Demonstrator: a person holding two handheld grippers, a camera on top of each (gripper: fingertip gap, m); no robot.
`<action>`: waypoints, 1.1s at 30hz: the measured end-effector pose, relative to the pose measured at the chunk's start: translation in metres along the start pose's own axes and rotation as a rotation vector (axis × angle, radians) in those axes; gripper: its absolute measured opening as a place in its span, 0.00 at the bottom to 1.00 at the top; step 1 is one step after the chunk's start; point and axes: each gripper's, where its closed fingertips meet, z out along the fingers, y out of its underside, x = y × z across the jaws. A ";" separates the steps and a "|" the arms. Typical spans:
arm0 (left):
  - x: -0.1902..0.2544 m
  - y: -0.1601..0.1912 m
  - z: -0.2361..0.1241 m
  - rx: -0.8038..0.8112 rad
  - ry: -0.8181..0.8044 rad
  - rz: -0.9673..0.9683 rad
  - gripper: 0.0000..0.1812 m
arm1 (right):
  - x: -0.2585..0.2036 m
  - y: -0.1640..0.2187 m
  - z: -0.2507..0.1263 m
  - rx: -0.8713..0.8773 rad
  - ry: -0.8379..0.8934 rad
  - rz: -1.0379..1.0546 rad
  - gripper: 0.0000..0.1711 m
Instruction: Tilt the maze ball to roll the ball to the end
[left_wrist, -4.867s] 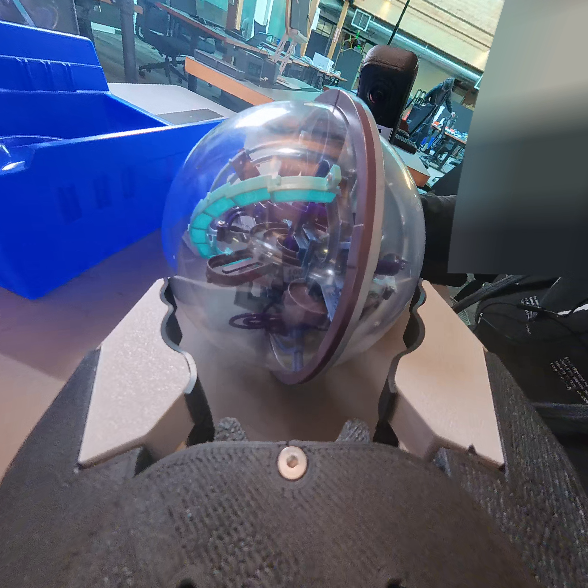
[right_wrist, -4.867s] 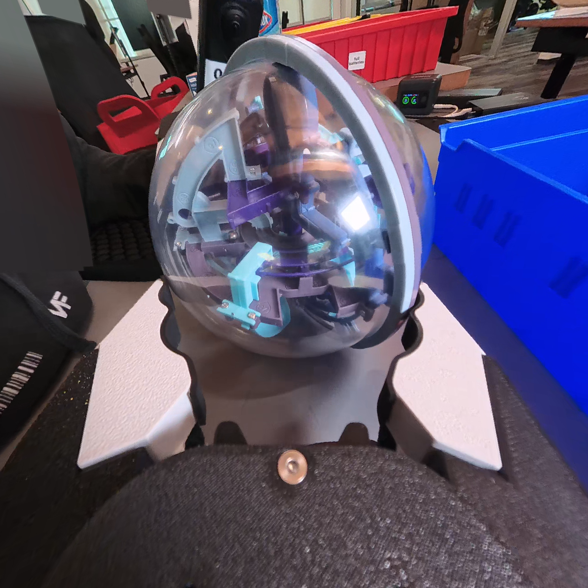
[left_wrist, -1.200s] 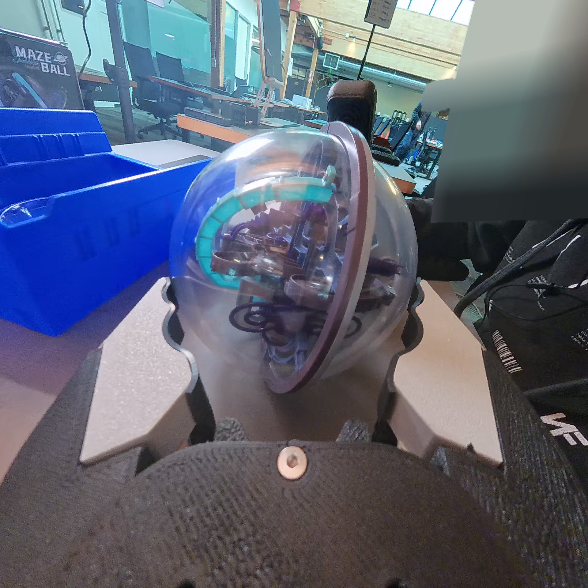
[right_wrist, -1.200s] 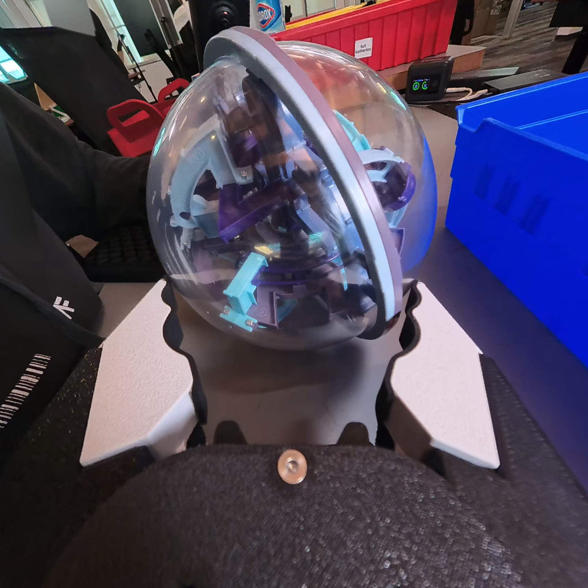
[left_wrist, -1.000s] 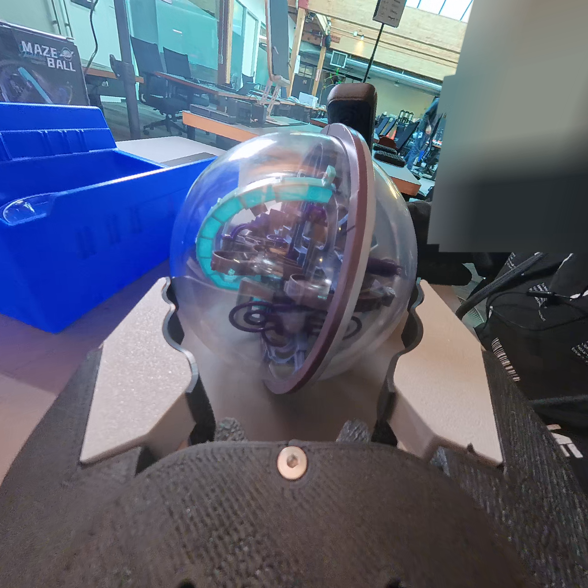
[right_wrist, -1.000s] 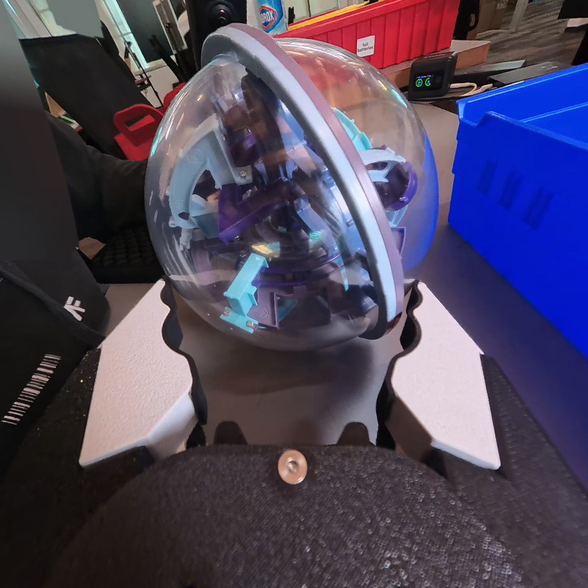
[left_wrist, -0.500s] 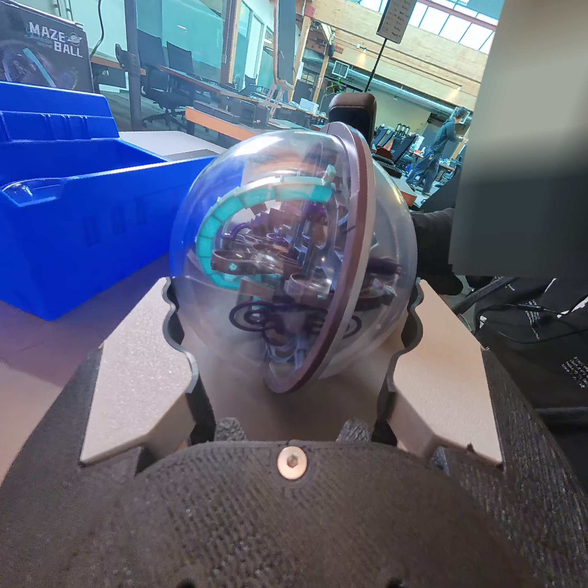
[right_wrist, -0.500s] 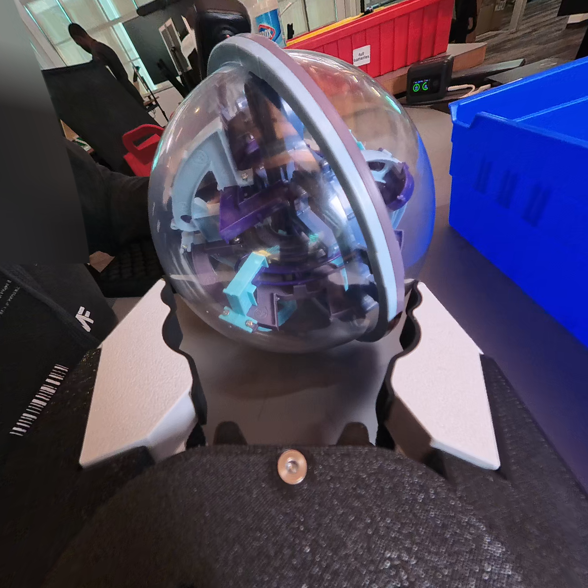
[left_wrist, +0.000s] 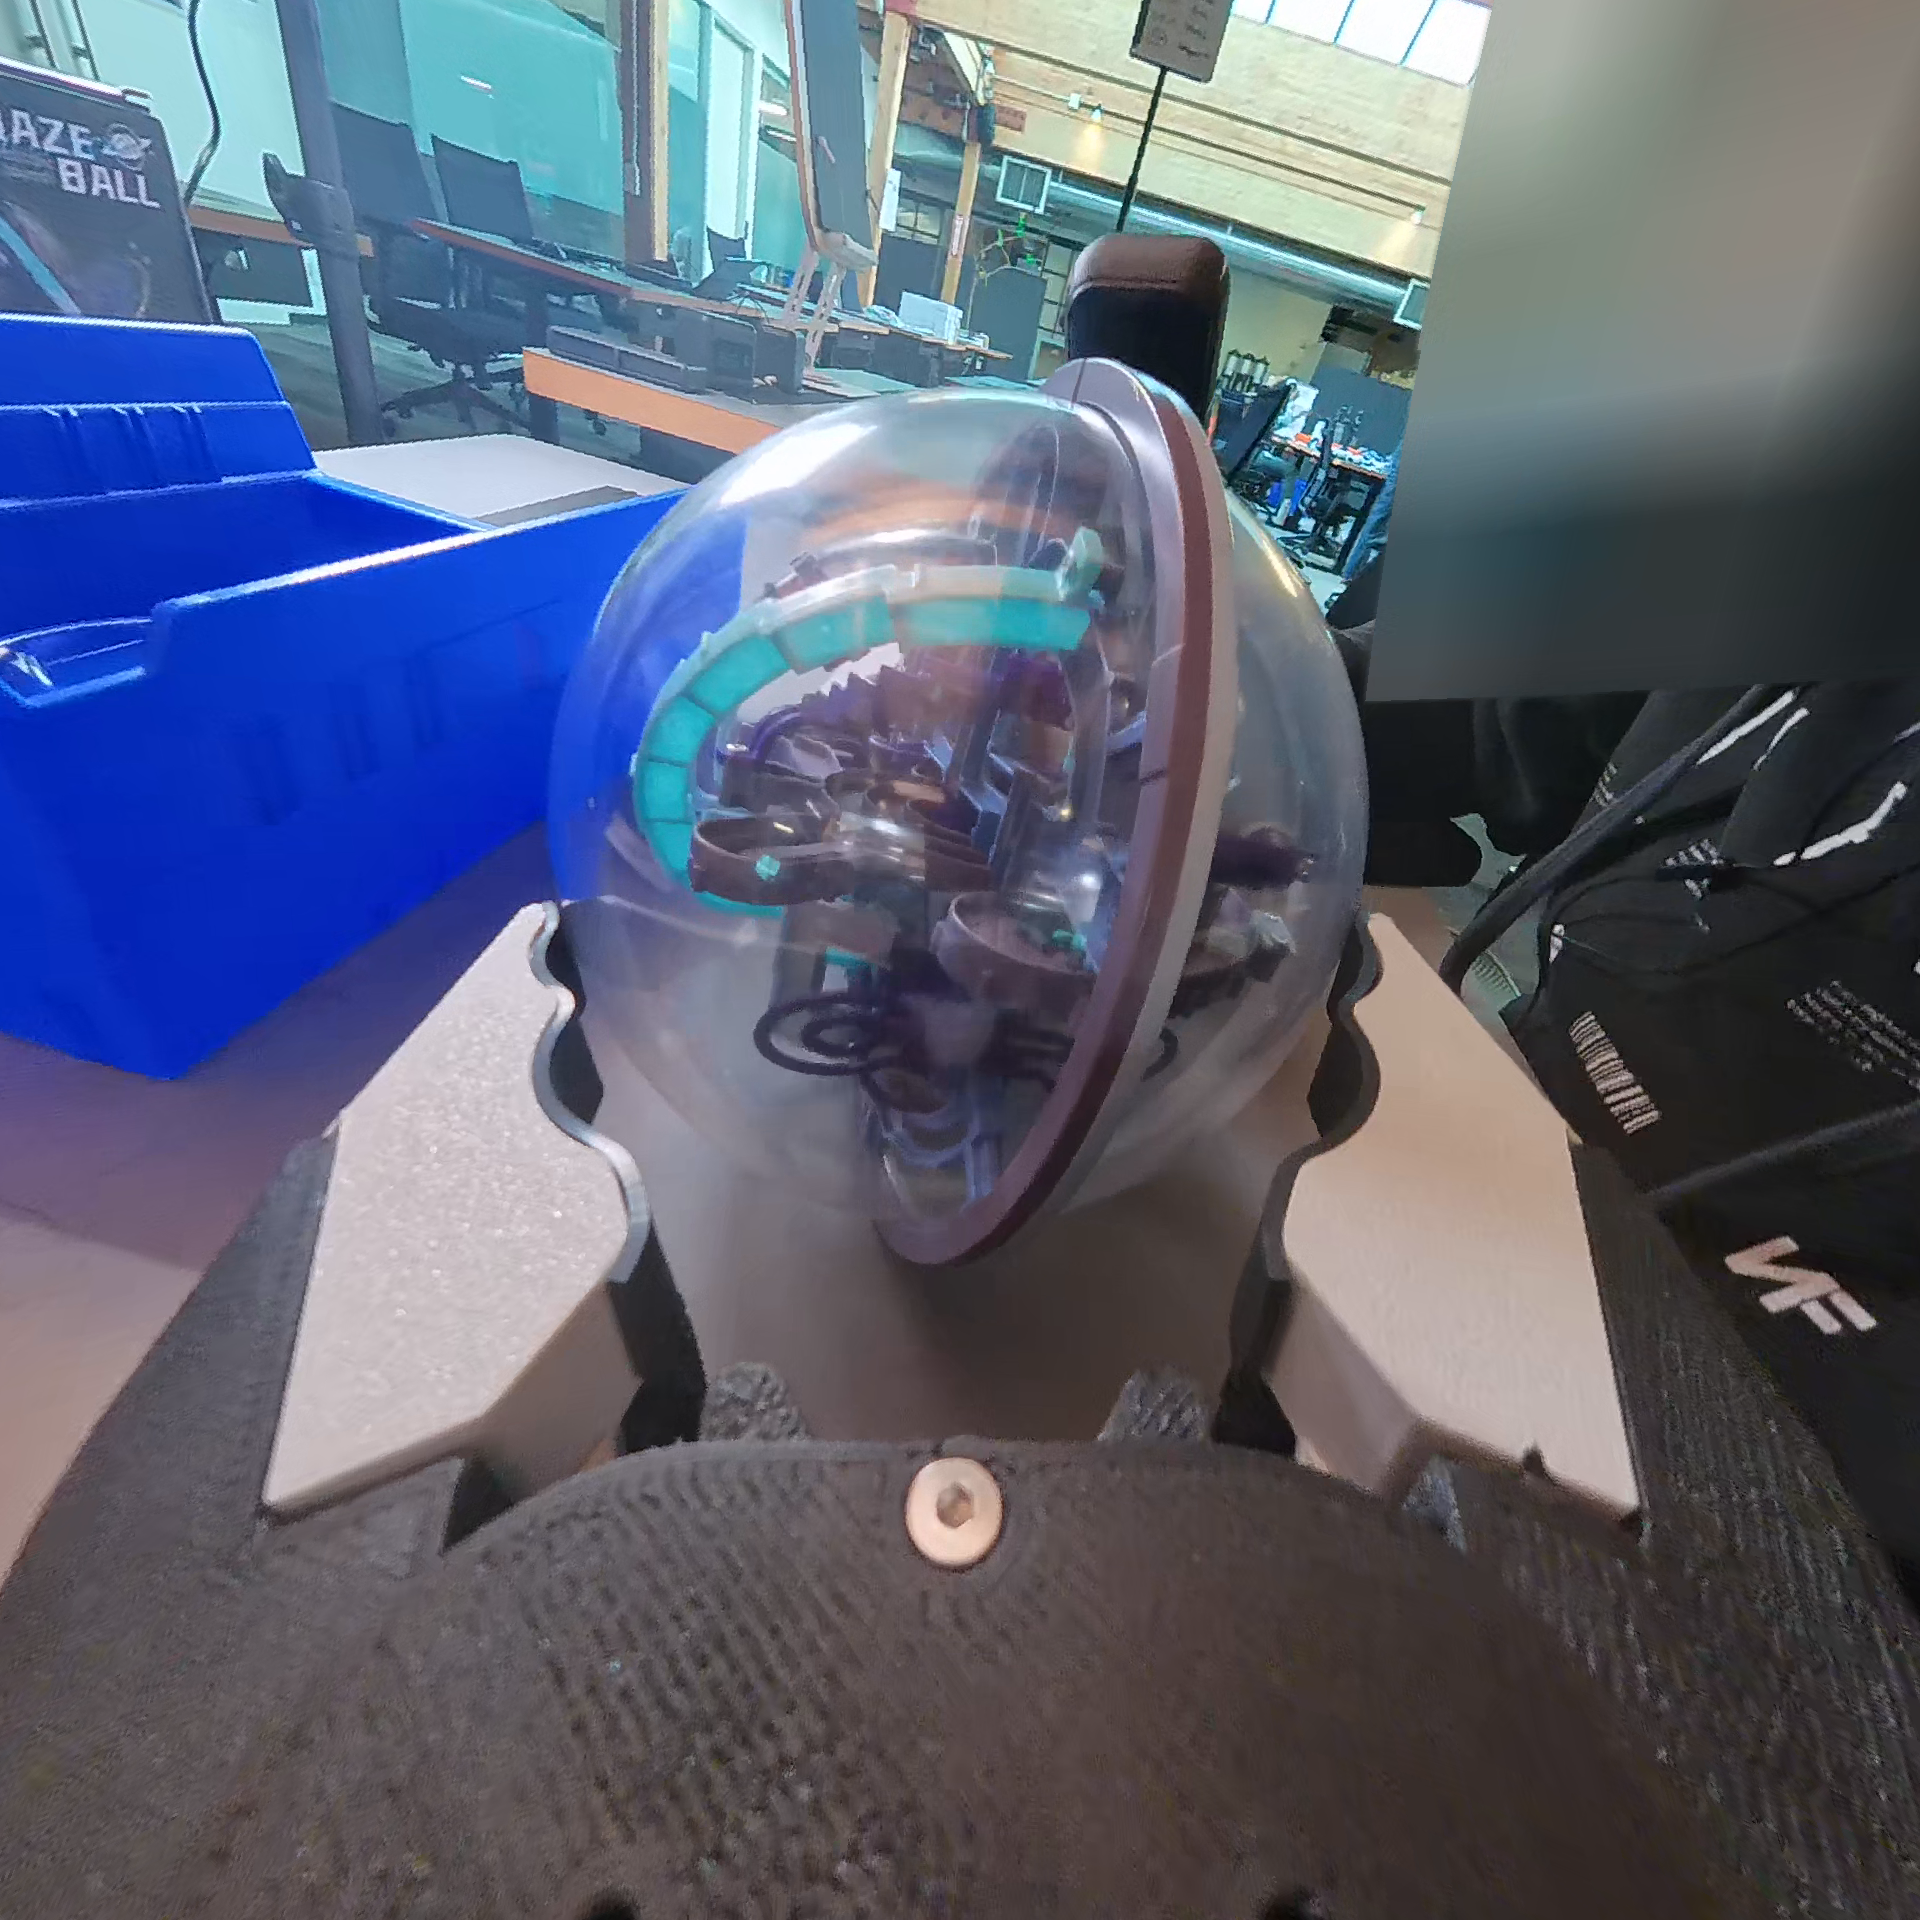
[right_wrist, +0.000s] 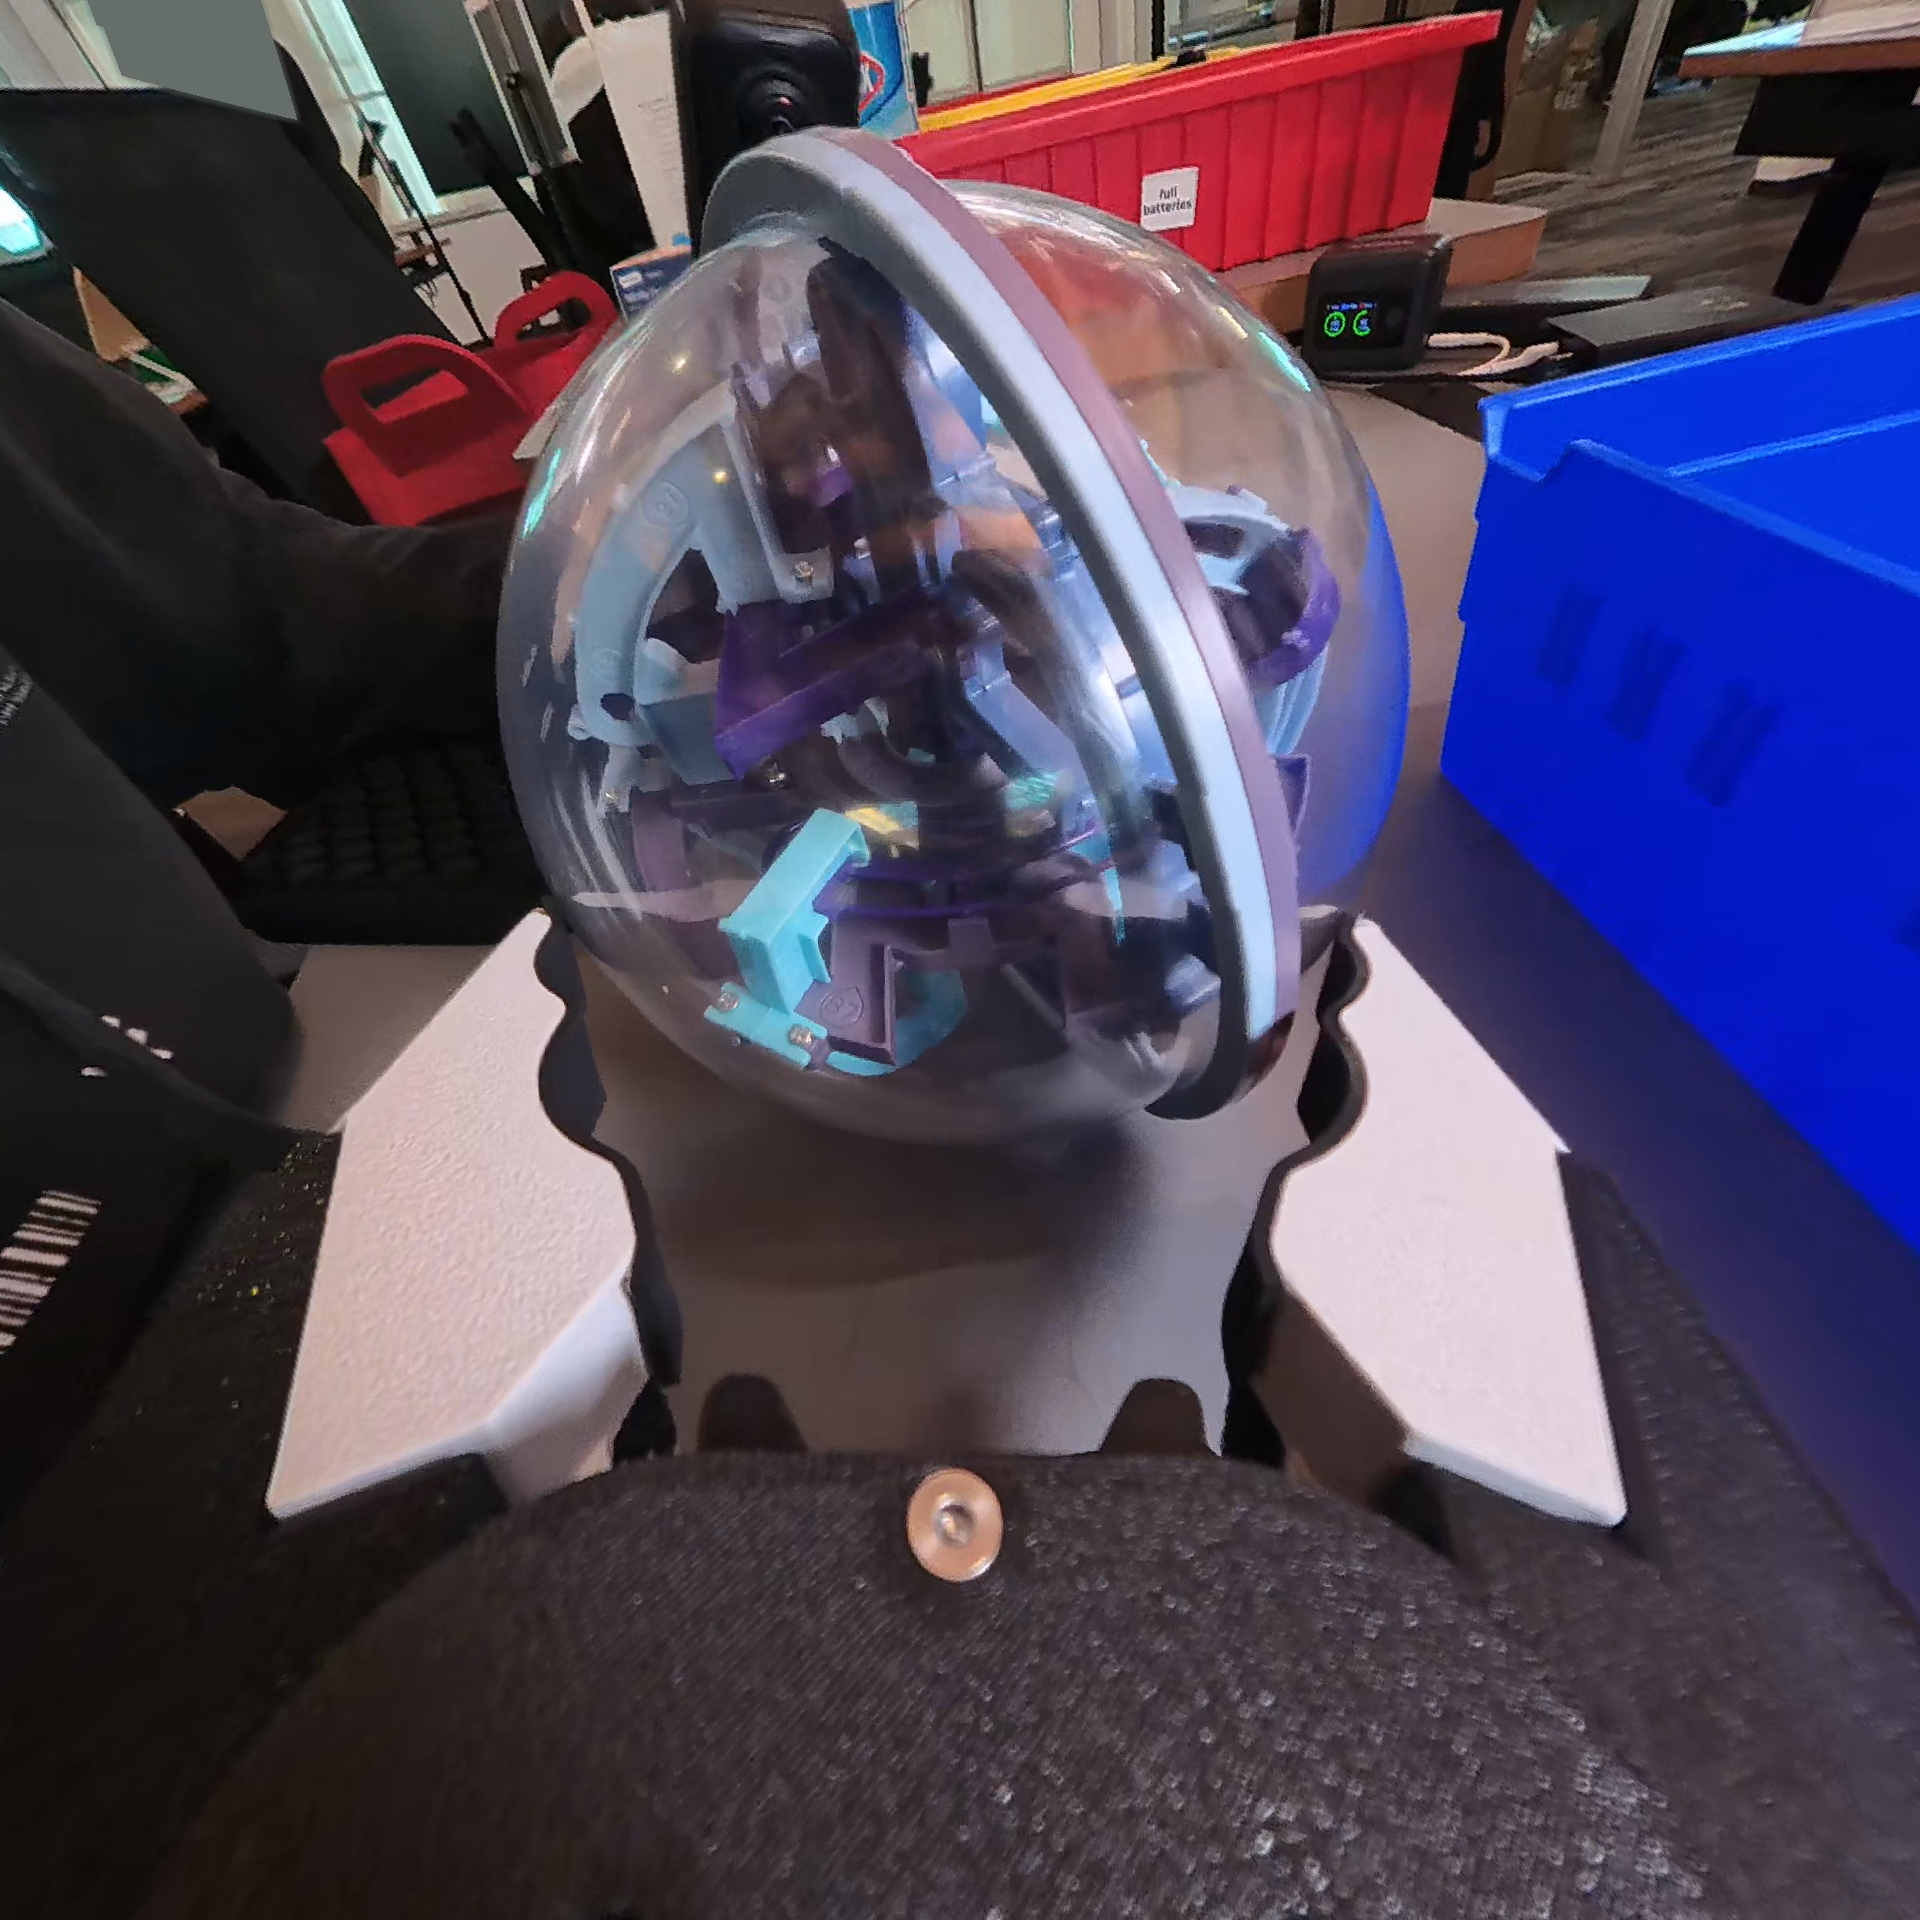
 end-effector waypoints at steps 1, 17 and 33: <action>0.000 0.001 -0.001 -0.002 0.006 0.005 0.77 | -0.001 -0.001 0.000 0.001 0.005 -0.008 0.80; 0.009 0.011 -0.009 -0.084 0.016 0.135 0.77 | -0.011 -0.002 0.004 0.001 0.045 -0.147 0.80; 0.026 -0.028 -0.020 -0.265 -0.204 0.277 0.77 | -0.017 0.003 0.015 -0.067 0.110 -0.272 0.78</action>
